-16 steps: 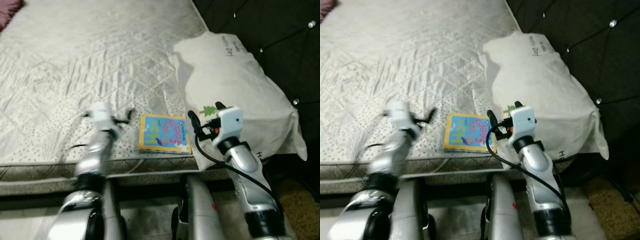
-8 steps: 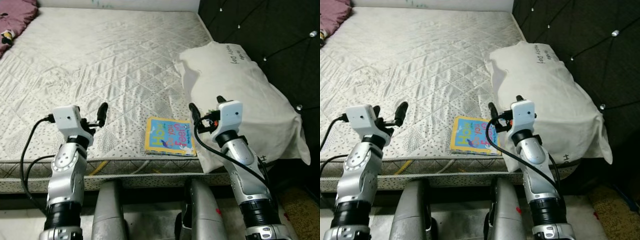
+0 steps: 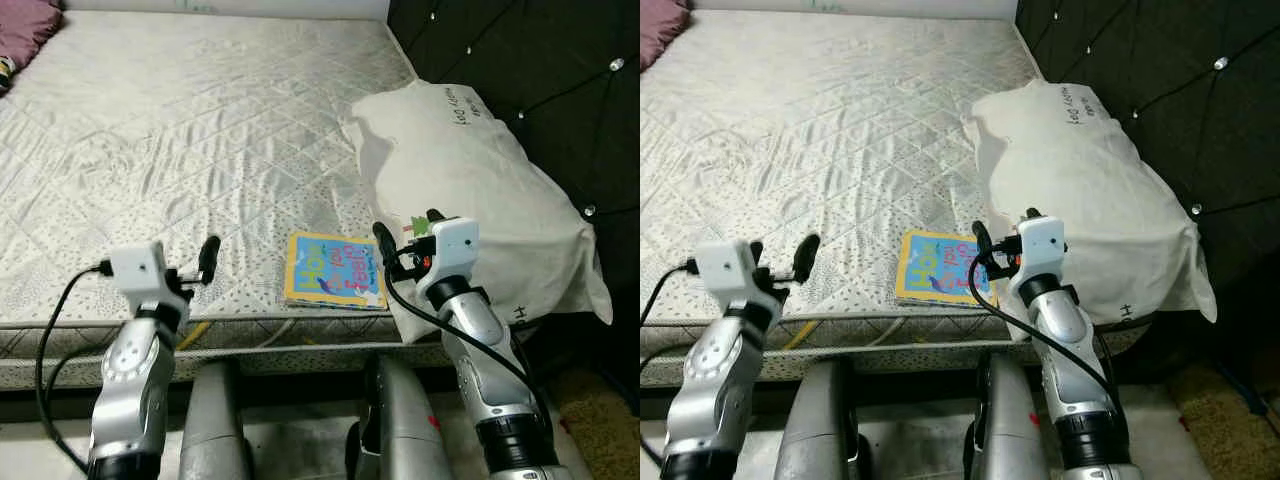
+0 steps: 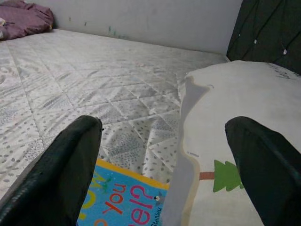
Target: Clean up the room
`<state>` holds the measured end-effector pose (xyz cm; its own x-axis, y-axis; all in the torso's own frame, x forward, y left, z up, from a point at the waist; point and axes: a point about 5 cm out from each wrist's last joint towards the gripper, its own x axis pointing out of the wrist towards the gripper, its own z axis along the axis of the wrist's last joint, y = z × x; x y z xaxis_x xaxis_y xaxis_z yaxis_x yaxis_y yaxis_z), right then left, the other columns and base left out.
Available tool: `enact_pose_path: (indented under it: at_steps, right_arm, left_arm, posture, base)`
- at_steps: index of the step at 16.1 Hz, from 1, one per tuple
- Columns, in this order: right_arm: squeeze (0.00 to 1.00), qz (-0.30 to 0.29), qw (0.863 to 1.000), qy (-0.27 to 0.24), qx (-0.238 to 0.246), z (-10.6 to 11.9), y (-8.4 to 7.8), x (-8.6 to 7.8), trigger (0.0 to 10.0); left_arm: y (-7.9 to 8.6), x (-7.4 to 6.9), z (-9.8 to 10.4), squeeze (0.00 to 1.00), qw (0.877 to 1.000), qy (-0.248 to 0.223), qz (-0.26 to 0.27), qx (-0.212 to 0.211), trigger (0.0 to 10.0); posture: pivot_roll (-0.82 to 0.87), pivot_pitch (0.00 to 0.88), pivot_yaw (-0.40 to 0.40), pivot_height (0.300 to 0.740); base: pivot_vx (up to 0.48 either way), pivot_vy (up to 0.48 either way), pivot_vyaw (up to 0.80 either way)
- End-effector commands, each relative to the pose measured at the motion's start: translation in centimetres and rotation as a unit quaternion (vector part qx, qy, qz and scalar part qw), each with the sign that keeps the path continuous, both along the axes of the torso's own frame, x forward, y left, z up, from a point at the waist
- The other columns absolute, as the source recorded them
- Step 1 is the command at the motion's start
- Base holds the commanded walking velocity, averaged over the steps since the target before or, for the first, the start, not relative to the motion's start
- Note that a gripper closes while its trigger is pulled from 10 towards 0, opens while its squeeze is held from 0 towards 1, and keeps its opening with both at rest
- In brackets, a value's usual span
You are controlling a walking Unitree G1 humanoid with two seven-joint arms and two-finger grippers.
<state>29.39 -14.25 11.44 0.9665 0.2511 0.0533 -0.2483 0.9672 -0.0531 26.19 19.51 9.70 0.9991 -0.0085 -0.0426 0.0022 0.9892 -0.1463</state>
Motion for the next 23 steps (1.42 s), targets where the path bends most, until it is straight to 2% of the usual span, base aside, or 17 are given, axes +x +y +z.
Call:
enact_pose_path:
  at_steps: [1, 4, 7, 8, 11, 16, 23]
  right_arm:
    - [0.0, -0.005, 1.0, 0.004, 0.002, -0.1, -0.3, -0.2, 10.0]
    - [0.0, -0.009, 1.0, 0.013, 0.003, -0.6, -0.2, -0.6, 10.0]
    - [0.0, -0.015, 1.0, 0.008, 0.007, -0.5, -0.5, -1.2, 10.0]
    - [0.0, -0.015, 1.0, 0.008, 0.016, -0.4, -0.7, -1.4, 10.0]
    - [0.0, -0.013, 1.0, 0.005, 0.016, 0.0, -0.7, -1.1, 10.0]
    - [0.0, -0.01, 1.0, 0.006, 0.019, 0.3, -0.5, -0.9, 10.0]
    - [0.0, -0.01, 1.0, 0.003, 0.019, 0.5, -0.5, -0.7, 10.0]
  left_arm:
    - [0.1, -0.2, 0.0, 0.0, 1.0, 0.003, 0.005, 0.009, 10.0]
    - [-0.2, -0.2, -0.5, 0.0, 1.0, 0.019, -0.007, 0.013, 10.0]
    - [-0.9, -0.2, 0.0, 0.0, 0.999, 0.002, -0.027, 0.03, 10.0]
    - [-1.3, -0.2, 0.0, 0.0, 0.999, 0.002, -0.03, 0.023, 10.0]
    - [-2.0, 0.0, -0.1, 0.0, 0.999, 0.002, -0.035, 0.017, 10.0]
    - [-1.8, 0.0, 0.0, 0.0, 0.999, 0.001, -0.032, 0.018, 10.0]
    - [-2.0, 0.3, 0.1, 0.0, 0.999, 0.001, -0.035, 0.018, 10.0]
  posture:
    - [0.08, 0.042, -0.052, 0.559]
    - [0.07, 0.056, -0.035, 0.559]
    - [0.05, 0.062, -0.031, 0.559]
    - [0.05, 0.066, -0.031, 0.563]
    - [0.04, 0.073, -0.032, 0.596]
    - [0.04, 0.078, -0.034, 0.667]
    - [0.04, 0.076, -0.028, 0.74]
  base:
    - [0.0, 0.0, 0.0]
    - [0.0, 0.0, 0.0]
    - [0.0, 0.0, 0.0]
    - [0.0, 0.0, 0.0]
    - [0.0, 0.0, 0.0]
    - [0.0, 0.0, 0.0]
    - [0.0, 0.0, 0.0]
